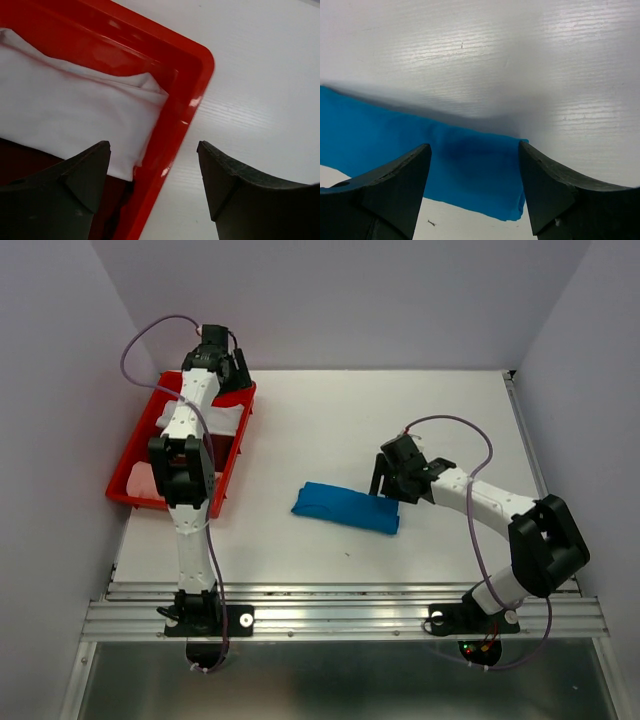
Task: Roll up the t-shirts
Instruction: Move the bin to the center of the board, then pick up the T-shirt from the center of the board.
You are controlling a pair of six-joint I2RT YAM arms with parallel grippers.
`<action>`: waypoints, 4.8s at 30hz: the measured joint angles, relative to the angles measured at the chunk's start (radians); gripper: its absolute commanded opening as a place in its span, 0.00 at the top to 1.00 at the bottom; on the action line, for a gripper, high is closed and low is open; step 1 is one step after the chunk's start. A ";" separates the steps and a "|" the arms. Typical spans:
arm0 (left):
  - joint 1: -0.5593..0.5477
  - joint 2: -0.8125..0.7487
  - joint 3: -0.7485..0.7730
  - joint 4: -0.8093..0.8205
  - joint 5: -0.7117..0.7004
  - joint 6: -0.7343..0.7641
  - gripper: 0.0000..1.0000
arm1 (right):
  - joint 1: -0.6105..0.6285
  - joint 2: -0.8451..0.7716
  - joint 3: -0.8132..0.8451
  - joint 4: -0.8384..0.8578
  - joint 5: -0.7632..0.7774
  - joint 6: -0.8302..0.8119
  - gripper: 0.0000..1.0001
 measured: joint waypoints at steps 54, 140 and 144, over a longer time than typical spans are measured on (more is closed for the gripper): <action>0.128 0.186 -0.006 0.209 0.114 0.016 0.20 | -0.010 0.103 0.089 -0.051 -0.009 -0.014 0.24; -0.363 -0.485 -0.531 0.073 -0.014 -0.040 0.26 | -0.186 -0.277 -0.448 0.225 -0.380 0.238 0.22; -0.363 -0.484 -0.531 0.071 -0.010 -0.042 0.26 | -0.186 -0.314 -0.482 0.243 -0.422 0.261 0.18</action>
